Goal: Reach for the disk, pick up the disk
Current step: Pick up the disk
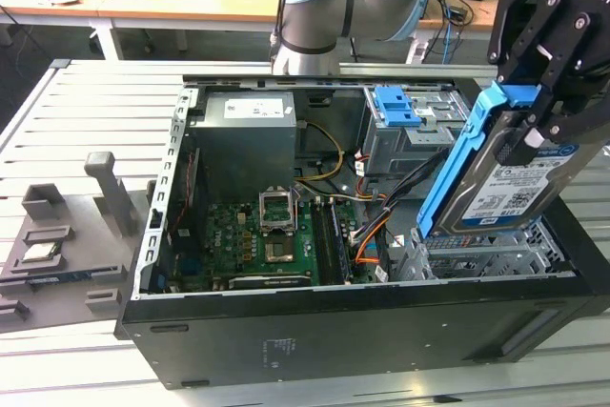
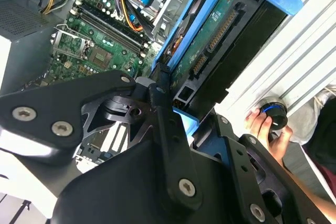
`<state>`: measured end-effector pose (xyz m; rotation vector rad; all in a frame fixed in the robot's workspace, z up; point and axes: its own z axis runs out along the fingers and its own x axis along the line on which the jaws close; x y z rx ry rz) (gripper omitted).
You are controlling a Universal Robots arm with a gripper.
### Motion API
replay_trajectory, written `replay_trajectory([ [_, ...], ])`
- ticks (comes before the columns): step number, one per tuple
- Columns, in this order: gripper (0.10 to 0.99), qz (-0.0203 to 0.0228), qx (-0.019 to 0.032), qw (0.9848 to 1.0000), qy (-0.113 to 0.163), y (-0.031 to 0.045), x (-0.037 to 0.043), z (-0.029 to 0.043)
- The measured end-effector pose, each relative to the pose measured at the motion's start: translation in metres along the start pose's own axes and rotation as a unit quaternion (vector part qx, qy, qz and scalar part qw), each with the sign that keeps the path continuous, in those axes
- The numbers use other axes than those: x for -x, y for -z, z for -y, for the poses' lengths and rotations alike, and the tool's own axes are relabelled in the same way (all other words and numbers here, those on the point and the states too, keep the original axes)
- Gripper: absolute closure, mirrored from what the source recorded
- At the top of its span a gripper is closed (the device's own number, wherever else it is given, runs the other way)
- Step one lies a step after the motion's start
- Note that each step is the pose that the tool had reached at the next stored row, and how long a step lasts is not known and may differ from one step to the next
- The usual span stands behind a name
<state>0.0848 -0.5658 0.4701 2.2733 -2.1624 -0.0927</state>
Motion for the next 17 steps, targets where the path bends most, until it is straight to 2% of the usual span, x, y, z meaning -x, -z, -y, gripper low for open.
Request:
replay_trajectory([
  [9,0.718,-0.0001,0.0002,1.0,0.0,-0.0103,-0.0001,0.0102],
  [13,0.718,0.0,0.0002,1.0,0.0,-0.0164,0.0008,0.0111],
  [15,0.718,-0.0003,0.0002,1.0,0.0,-0.0202,0.006,0.0125],
  [17,0.718,-0.0003,0.0002,1.0,0.0,-0.0217,0.0078,0.013],
])
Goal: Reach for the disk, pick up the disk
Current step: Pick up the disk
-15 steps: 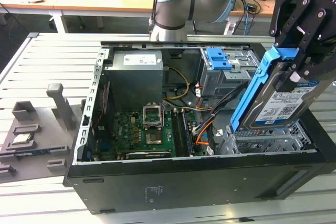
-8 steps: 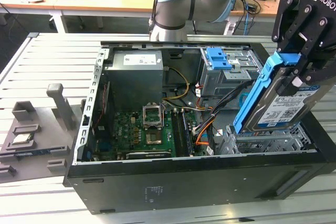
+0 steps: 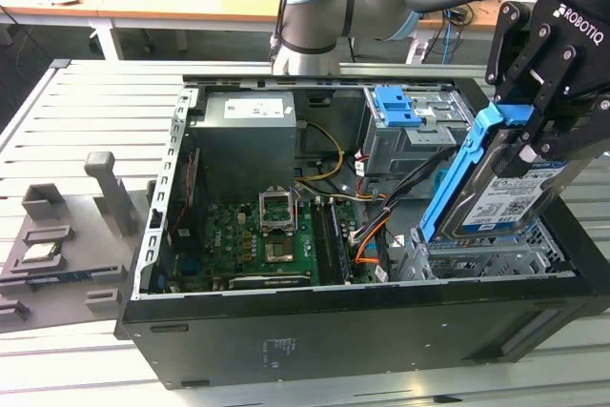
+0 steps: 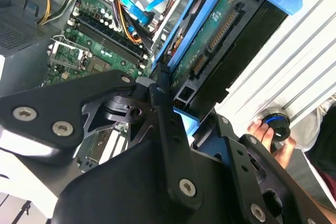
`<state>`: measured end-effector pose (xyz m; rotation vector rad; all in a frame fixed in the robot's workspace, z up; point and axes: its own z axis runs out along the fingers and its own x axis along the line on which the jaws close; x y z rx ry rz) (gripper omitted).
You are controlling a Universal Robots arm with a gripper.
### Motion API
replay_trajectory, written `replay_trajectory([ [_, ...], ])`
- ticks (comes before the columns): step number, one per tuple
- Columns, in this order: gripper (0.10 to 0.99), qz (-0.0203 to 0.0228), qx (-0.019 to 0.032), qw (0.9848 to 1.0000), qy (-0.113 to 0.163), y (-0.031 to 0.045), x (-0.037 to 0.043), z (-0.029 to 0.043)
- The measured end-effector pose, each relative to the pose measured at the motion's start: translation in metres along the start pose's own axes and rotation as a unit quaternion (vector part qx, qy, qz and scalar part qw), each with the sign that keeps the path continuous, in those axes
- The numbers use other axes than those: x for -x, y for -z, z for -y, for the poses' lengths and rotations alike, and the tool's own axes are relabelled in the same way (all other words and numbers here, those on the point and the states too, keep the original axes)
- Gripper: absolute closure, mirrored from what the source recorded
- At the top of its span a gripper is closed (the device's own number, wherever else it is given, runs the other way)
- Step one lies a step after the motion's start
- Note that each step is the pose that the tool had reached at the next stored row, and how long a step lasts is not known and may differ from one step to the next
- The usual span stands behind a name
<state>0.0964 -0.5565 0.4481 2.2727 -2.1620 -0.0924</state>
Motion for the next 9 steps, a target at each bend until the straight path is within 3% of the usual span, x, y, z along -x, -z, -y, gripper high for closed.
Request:
replay_trajectory([
  [9,0.718,-0.0001,0.0,1.0,0.0,-0.0002,0.0,0.0],
])
